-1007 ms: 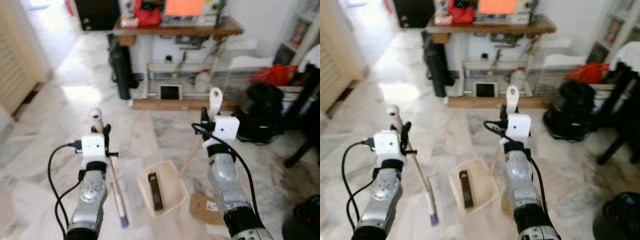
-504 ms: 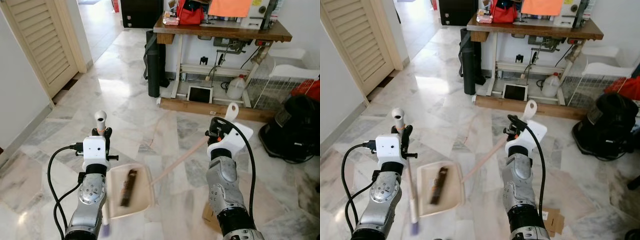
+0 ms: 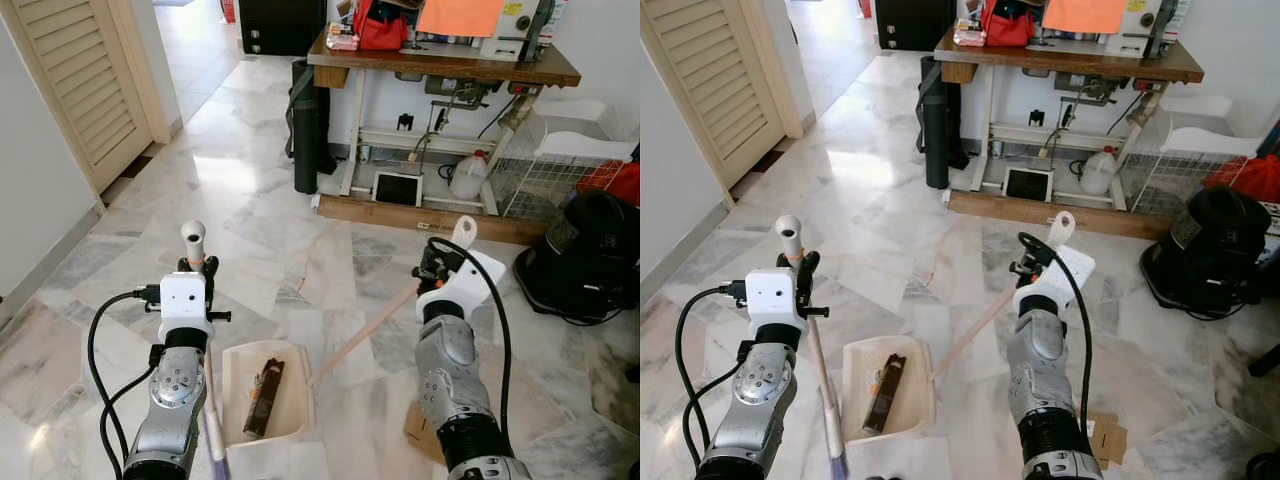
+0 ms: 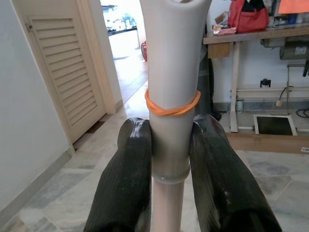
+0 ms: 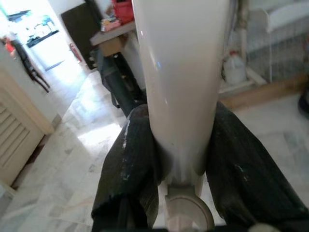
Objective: Sweep floor
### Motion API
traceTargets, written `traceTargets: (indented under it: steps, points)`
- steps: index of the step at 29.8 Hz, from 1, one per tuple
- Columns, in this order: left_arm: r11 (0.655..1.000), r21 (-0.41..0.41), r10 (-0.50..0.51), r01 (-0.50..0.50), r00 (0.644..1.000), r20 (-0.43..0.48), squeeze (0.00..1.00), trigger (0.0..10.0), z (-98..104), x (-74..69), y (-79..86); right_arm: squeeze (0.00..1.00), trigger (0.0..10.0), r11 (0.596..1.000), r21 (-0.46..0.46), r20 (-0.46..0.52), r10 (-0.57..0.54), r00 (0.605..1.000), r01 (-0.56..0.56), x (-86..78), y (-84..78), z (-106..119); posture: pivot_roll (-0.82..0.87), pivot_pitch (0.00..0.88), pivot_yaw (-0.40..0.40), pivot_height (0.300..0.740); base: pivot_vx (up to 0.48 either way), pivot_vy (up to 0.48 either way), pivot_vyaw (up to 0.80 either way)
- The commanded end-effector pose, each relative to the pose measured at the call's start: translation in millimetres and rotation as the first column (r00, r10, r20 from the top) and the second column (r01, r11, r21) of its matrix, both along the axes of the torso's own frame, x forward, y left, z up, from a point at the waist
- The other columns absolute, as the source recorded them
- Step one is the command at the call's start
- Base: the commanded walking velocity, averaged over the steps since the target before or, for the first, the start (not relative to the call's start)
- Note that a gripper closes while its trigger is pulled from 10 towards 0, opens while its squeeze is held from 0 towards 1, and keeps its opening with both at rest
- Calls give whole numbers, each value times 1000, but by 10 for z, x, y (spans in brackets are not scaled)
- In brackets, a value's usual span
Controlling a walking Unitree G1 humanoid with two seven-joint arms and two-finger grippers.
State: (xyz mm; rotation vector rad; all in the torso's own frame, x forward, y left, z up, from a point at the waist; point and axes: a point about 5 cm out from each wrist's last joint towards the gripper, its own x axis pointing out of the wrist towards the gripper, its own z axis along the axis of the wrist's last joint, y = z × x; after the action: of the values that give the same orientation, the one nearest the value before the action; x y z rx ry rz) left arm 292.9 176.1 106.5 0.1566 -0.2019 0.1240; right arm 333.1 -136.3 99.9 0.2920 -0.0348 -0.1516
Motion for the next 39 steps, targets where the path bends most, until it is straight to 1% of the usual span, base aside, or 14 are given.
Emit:
traceTargets:
  steps: [1, 3, 5, 8, 13, 16, 23, 32, 39]
  points:
    - [1000, 22, -19, 18, 998, 56, 0, 10000, 135, 23, -21, 0, 10000, 998, -56, 68, 30, 997, -26, 37, 54, 137, 111, 0, 2, 740, 0, 0, 0]
    - [1000, 20, -17, 16, 998, 55, 0, 10000, 130, 17, -19, 0, 10000, 996, -80, 79, 52, 996, -46, 33, 89, 153, 108, 0, 2, 740, 0, 0, 0]
    - [1000, 17, -15, 14, 998, 55, 0, 10000, 125, 11, -21, 0, 10000, 995, -79, 88, 63, 994, -56, 29, 109, 168, 107, 0, 1, 740, 0, 0, 0]
    - [1000, 3, -11, 11, 998, 58, 0, 10000, 131, 14, -36, 0, 10000, 996, -79, 93, 55, 994, -48, 33, 100, 179, 107, 0, -1, 740, 0, 0, 0]
    - [1000, -11, -20, 21, 997, 68, 0, 10000, 150, 17, -55, 0, 10000, 992, -114, 107, 63, 992, -50, 34, 95, 197, 108, 0, -3, 740, 0, 0, 0]
    - [999, -19, -26, 28, 997, 71, 0, 10000, 159, 15, -58, 0, 10000, 992, -117, 108, 67, 992, -54, 35, 102, 202, 111, 0, -4, 740, 0, 0, 0]
    - [999, -22, -29, 31, 997, 69, 0, 10000, 154, -2, -64, 0, 10000, 990, -125, 118, 75, 990, -60, 33, 123, 218, 115, 0, -4, 740, 0, 287, 0]
    - [999, -27, -32, 34, 998, 60, 0, 10000, 137, -28, -73, 0, 10000, 991, -117, 128, 78, 989, -63, 17, 139, 218, 118, 0, -1, 740, 0, 264, 708]
    - [999, -19, -48, 50, 997, 66, 0, 10000, 145, -37, -104, 0, 10000, 991, -112, 130, 93, 987, -79, 9, 181, 209, 120, 0, 3, 740, 0, 0, 0]
